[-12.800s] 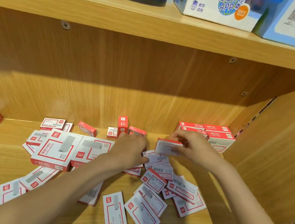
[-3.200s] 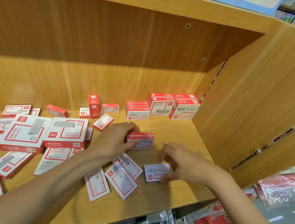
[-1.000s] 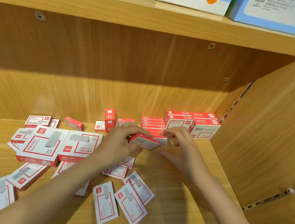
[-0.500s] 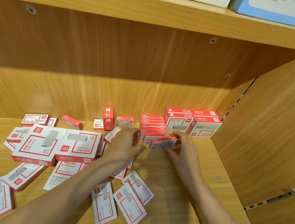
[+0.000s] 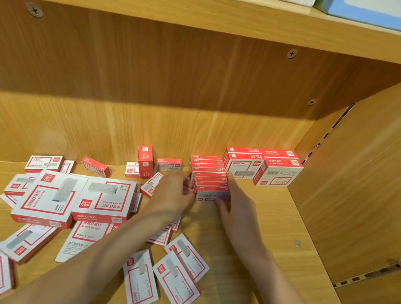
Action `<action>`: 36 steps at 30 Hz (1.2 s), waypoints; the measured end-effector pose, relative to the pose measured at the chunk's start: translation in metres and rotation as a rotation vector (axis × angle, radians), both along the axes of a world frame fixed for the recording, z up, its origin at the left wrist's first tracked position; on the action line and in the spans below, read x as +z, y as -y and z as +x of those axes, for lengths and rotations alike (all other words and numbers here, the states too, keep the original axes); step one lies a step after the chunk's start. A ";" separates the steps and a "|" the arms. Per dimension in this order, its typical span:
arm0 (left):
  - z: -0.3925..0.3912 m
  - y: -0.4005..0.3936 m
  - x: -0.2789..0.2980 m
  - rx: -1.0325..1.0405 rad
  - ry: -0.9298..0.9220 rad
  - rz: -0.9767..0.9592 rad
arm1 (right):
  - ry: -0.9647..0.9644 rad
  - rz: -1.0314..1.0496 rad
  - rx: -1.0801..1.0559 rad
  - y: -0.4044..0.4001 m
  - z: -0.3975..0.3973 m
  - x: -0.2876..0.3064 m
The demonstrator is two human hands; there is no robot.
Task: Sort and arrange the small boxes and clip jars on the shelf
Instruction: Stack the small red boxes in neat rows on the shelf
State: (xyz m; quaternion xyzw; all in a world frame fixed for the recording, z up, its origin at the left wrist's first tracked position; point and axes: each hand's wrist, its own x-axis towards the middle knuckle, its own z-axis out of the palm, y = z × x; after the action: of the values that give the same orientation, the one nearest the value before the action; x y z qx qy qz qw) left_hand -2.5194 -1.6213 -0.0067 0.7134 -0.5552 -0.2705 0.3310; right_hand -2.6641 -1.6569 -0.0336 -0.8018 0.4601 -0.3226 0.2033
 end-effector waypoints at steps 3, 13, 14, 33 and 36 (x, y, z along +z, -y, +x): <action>0.001 0.000 -0.001 -0.019 0.008 -0.002 | -0.017 0.013 0.018 -0.003 0.003 -0.002; 0.005 -0.009 0.001 -0.123 0.006 -0.019 | 0.032 0.010 0.072 -0.004 0.006 0.009; 0.004 -0.009 0.003 -0.110 0.017 -0.007 | 0.034 0.008 0.077 -0.005 0.006 0.010; 0.065 -0.096 -0.003 -0.569 0.536 -0.016 | -0.501 0.364 0.339 -0.080 0.005 0.040; 0.066 -0.096 0.002 -0.603 0.547 0.021 | -0.381 0.409 0.270 -0.075 0.000 0.040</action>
State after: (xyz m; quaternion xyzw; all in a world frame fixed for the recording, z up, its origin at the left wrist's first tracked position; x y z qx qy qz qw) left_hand -2.4536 -1.5252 -0.0051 0.5676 -0.8043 -0.1613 0.0693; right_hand -2.6640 -1.5821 0.0065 -0.8443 0.4346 -0.0375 0.3114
